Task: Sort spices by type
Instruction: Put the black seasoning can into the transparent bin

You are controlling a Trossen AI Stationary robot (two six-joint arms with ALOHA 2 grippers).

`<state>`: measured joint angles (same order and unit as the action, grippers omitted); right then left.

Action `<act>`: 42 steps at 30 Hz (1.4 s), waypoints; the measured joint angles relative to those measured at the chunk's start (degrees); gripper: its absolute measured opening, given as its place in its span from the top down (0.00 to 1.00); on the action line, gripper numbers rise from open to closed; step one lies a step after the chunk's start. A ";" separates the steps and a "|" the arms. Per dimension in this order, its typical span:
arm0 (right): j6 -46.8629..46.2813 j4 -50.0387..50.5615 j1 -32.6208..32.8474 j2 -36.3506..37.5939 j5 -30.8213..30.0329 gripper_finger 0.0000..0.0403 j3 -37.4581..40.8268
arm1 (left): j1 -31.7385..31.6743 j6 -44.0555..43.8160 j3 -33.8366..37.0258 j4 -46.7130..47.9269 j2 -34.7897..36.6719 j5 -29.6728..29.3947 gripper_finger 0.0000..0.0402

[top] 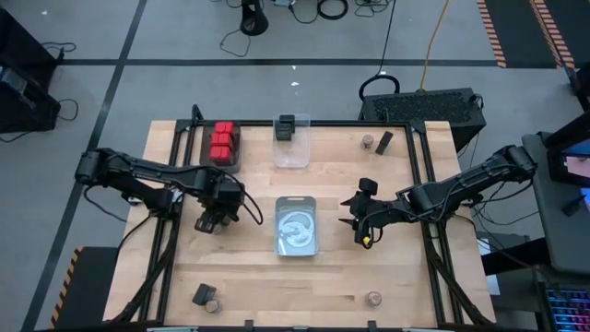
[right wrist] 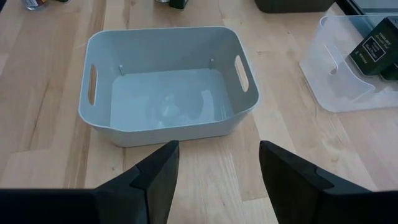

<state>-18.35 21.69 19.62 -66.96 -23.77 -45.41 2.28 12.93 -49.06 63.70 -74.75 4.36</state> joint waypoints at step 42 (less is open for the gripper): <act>2.48 -0.72 0.00 0.00 -0.24 0.49 0.00 | -3.41 9.11 -19.61 1.18 -2.92 -16.42 0.64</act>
<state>-15.87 20.97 19.62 -66.96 -24.01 -45.41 -1.13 22.04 -68.67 64.88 -77.67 -12.06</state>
